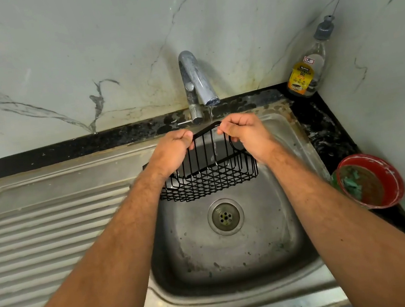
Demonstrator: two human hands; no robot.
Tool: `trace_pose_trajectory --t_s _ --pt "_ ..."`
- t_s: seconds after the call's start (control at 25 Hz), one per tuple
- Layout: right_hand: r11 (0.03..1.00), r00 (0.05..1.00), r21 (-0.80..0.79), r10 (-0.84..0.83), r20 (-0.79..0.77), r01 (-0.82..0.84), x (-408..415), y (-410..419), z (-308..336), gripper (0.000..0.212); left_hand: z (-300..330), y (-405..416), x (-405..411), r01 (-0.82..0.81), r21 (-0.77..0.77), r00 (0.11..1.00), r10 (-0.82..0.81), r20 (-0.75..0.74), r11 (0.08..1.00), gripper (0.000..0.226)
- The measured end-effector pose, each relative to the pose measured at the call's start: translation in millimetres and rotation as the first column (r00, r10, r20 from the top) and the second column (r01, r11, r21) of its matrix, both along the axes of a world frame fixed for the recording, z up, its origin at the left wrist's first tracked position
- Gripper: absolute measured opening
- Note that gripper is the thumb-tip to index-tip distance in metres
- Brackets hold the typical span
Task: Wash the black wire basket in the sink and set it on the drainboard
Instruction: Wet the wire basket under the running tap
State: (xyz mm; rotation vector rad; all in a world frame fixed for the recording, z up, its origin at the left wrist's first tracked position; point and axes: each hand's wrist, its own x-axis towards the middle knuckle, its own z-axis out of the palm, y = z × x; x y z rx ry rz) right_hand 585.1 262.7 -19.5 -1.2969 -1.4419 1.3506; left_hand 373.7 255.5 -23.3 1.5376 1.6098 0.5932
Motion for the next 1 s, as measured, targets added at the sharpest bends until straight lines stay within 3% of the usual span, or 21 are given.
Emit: trace_pose_trajectory --t_s 0.44,0.56,0.76,1.0 --pt "0.999 0.993 0.042 -0.006 0.116 0.001 -6.3 16.1 18.5 0.020 0.3 -1.7 2.9 -0.130 0.007 0.985 0.128 0.119 0.992 0.048" --pt "0.998 0.987 0.050 0.020 0.160 -0.029 -4.7 13.5 21.8 0.014 6.6 -4.0 10.7 -0.119 -0.030 0.991 0.121 0.060 0.992 0.046" --pt "0.980 0.834 0.089 0.101 0.542 -0.177 -13.3 13.8 36.6 0.010 21.3 0.0 36.8 -0.017 -0.054 0.997 0.013 -0.073 0.998 0.039" --pt "0.999 0.881 -0.031 0.053 0.471 -0.044 15.9 19.5 34.0 0.021 20.9 2.1 9.6 0.024 -0.030 0.985 -0.029 -0.168 0.999 0.038"
